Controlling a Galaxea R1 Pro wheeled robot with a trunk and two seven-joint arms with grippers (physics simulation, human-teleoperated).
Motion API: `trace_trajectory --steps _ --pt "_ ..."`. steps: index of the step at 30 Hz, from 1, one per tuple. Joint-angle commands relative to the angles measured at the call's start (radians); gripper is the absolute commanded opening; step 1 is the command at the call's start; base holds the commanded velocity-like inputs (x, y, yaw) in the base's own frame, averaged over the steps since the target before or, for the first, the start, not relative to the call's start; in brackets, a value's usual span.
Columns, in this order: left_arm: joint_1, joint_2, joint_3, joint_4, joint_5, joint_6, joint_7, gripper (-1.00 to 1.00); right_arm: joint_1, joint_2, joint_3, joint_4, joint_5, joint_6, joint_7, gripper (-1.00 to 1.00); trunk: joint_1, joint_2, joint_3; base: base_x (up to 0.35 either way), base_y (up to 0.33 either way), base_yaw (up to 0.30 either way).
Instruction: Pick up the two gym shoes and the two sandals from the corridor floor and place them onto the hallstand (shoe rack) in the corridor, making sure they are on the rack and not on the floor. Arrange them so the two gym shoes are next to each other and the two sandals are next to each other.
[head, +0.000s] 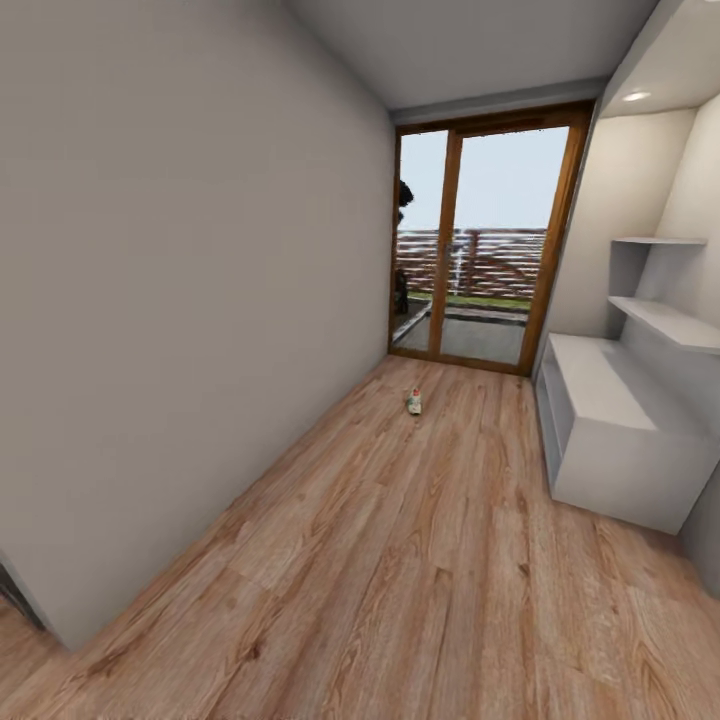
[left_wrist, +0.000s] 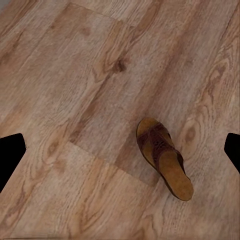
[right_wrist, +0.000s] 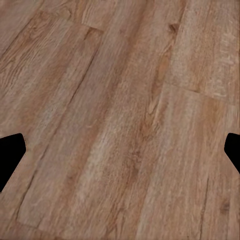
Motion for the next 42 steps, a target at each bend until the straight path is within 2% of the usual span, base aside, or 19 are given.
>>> trace_trajectory --steps 1,42 --pt "-0.001 0.000 0.001 0.001 0.001 -0.003 0.001 1.00 0.000 0.000 -0.001 0.000 -0.001 -0.003 0.000 1.00 0.000 0.000 -0.001 0.000 -0.002 0.170" --pt "-0.001 0.000 0.001 0.003 0.001 -0.003 0.001 1.00 0.000 0.000 -0.001 0.003 -0.001 -0.003 0.001 1.00 0.000 0.000 -0.001 0.000 0.004 0.016"
